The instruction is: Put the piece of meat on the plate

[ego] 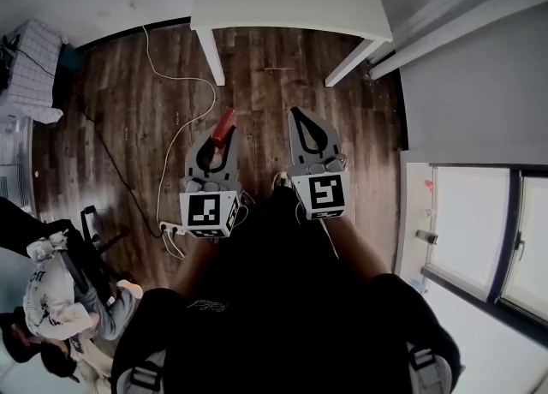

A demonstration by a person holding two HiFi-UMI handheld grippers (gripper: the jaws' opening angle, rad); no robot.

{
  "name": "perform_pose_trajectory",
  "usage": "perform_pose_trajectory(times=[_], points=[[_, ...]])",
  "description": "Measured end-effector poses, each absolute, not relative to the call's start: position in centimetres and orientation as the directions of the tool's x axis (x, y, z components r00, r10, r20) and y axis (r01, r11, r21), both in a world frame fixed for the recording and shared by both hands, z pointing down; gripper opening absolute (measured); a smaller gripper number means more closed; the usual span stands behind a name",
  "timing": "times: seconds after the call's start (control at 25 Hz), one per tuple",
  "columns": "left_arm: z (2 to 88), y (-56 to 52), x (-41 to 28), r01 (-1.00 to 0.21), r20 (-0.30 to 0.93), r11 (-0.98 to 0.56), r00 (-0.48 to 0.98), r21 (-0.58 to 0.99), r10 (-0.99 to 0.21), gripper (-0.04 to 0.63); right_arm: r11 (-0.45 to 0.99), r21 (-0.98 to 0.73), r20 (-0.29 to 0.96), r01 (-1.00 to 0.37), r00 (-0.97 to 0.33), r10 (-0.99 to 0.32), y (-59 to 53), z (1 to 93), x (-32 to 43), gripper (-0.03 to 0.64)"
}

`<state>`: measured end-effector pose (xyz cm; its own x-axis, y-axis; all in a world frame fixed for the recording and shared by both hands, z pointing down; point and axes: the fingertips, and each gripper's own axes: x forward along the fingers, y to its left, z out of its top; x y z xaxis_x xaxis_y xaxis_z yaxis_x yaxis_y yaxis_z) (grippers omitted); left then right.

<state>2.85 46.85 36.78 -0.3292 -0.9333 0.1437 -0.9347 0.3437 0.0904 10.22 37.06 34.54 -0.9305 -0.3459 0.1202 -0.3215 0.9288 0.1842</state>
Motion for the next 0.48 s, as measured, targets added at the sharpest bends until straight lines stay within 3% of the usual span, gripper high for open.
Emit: perform_pose_trajectory(times=[0.48], points=[[38.7,37.5,-4.5,-0.917,0.211,0.390,-0.366,0.088,-0.907,0.089,0.954,0.112,0.129,-0.277,-0.948,-0.290,26.3,36.7,1.6,0.021]])
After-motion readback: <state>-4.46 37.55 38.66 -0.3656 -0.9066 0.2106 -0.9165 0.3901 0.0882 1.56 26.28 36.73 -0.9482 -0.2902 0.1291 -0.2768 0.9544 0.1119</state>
